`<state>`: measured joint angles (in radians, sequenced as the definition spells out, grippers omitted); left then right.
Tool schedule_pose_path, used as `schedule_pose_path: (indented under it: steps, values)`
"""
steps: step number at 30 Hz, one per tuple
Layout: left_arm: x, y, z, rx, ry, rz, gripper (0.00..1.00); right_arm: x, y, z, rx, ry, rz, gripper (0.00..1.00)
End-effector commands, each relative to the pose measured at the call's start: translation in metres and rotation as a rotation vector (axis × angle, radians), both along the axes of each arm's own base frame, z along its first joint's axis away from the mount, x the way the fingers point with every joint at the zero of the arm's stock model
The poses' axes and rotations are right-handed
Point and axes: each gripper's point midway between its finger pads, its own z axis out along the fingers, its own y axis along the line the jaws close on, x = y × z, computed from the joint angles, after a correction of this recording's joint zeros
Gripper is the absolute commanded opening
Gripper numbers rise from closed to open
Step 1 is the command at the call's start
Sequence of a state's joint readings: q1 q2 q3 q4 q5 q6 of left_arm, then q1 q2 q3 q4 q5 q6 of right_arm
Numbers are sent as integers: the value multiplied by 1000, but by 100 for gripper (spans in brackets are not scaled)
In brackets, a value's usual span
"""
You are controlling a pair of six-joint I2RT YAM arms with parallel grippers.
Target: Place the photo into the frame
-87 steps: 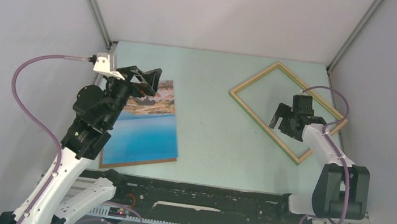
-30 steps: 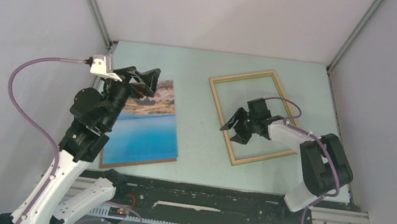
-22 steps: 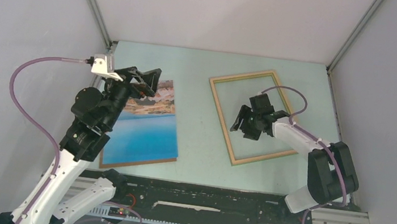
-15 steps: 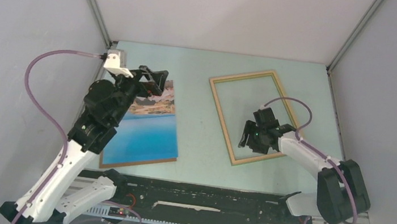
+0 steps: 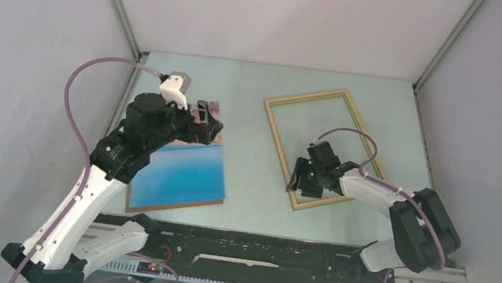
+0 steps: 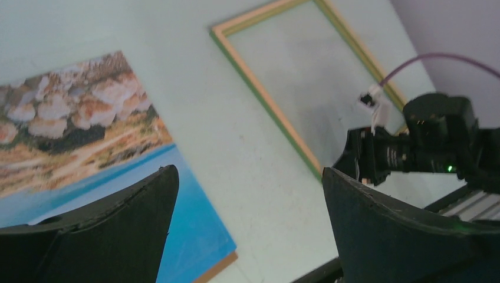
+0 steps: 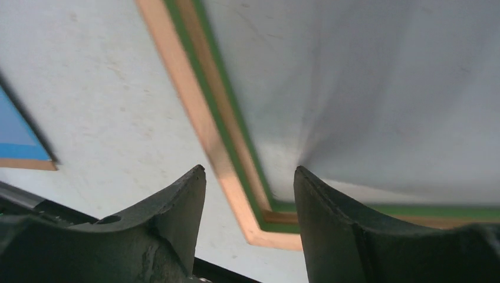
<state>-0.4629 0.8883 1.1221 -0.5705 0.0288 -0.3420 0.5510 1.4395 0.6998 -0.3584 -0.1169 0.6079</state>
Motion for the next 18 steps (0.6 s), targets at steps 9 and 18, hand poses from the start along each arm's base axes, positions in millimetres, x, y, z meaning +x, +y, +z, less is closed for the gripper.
schedule_pose_path:
  steps: [9,18]
  values:
    - [-21,23,-34,55,76,64,100,47,95,37,305,-40,40,65]
    - [11,37,-69,-252,259,210,100,82,100,96,66,-280,158,74]
